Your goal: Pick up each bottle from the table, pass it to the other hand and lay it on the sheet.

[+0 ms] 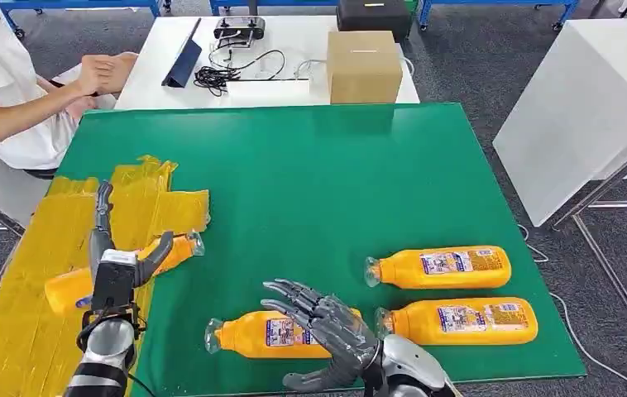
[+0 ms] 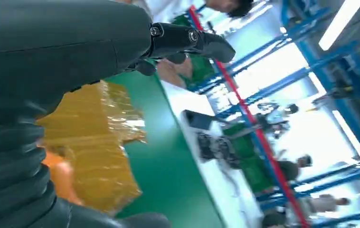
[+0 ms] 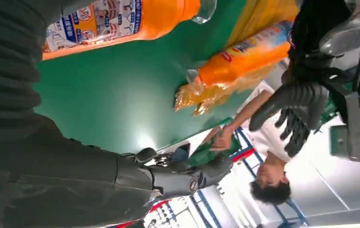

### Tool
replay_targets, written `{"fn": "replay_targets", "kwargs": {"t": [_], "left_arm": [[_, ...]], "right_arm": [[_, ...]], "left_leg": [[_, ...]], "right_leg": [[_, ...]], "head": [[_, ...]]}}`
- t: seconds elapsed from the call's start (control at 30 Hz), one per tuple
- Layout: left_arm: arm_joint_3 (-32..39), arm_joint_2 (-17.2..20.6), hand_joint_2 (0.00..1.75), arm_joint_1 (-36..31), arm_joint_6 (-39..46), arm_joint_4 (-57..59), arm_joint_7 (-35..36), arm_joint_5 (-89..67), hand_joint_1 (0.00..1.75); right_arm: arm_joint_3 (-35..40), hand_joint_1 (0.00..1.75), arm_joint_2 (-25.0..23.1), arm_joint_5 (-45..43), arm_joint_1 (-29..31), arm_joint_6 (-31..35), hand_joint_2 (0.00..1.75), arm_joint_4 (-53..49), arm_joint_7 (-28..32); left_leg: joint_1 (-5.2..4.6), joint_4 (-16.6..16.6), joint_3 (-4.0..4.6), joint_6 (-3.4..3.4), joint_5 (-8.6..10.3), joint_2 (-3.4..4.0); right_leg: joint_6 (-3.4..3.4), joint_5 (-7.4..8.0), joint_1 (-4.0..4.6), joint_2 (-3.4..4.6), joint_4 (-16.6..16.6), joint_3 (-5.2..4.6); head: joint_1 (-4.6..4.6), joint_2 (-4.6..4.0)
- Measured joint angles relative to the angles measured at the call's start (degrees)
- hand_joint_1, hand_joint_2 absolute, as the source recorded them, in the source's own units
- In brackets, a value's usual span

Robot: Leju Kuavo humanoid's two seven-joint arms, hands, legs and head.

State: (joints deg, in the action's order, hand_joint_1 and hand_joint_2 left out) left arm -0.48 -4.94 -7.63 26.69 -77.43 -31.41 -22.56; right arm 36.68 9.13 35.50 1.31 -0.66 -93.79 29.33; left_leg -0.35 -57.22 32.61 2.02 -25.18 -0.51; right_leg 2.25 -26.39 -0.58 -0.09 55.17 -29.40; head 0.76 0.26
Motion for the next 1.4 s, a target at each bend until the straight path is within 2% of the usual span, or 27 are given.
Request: {"fn": "replay_targets", "kwargs": {"t": [0.47, 0.67, 0.77, 1.03, 1.2, 1.4], "left_arm": [[0.0, -1.0, 1.75, 2.6, -3.5, -8.1, -0.5, 2.7, 0.0], [-0.4, -1.4, 1.75, 3.5, -4.8, -10.1, -0.6, 3.7, 0.0], [-0.7, -1.6, 1.75, 3.9, -5.7, -11.2, -0.6, 3.9, 0.0], [-1.3, -2.0, 1.75, 4.6, -6.3, -12.8, -0.6, 4.0, 0.0], [-2.1, -2.3, 1.75, 4.8, -6.8, -13.2, -0.3, 3.9, 0.0], [-3.1, -2.5, 1.75, 4.9, -7.1, -13.3, 0.0, 3.8, 0.0]], "right_arm": [[0.4, 0.0, 1.2, 2.0, -0.9, 1.8, 1.75, -0.5, -1.6], [0.9, 0.0, 1.2, 8.4, -0.8, 4.9, 1.75, -0.1, -6.9], [1.9, 0.0, 0.6, 14.1, 0.5, 6.3, 1.75, 2.4, -12.8], [3.3, 0.0, -0.8, 16.9, 2.6, 6.8, 1.75, 7.3, -16.3], [4.6, 0.0, -3.2, 20.6, 6.0, 7.0, 1.75, 14.5, -22.6], [5.8, 0.0, -5.5, 21.0, 9.1, 6.6, 1.75, 22.5, -24.3]], "left_leg": [[0.01, 0.0, 0.01, -0.01, 0.0, 0.0], [0.01, 0.0, 0.03, -0.01, 0.0, 0.0], [0.02, 0.0, 0.02, -0.01, 0.0, 0.01], [0.03, 0.0, 0.05, -0.01, 0.01, -0.01], [0.02, 0.0, 0.04, -0.01, 0.01, -0.01], [0.03, 0.0, 0.05, -0.02, 0.03, -0.03]], "right_leg": [[0.0, 0.0, 0.0, 0.01, 0.0, 0.0], [0.0, 0.0, 0.01, 0.01, 0.0, 0.0], [0.0, 0.0, 0.02, 0.01, 0.0, -0.01], [0.0, 0.0, 0.02, 0.01, 0.0, -0.01], [0.0, 0.0, 0.02, 0.01, 0.0, -0.02], [0.0, 0.0, 0.02, 0.0, 0.0, -0.01]], "head": [[0.0, 0.0], [-0.02, 0.0], [-0.02, 0.0], [0.02, 0.0], [0.0, 0.0], [0.0, 0.0]]}}
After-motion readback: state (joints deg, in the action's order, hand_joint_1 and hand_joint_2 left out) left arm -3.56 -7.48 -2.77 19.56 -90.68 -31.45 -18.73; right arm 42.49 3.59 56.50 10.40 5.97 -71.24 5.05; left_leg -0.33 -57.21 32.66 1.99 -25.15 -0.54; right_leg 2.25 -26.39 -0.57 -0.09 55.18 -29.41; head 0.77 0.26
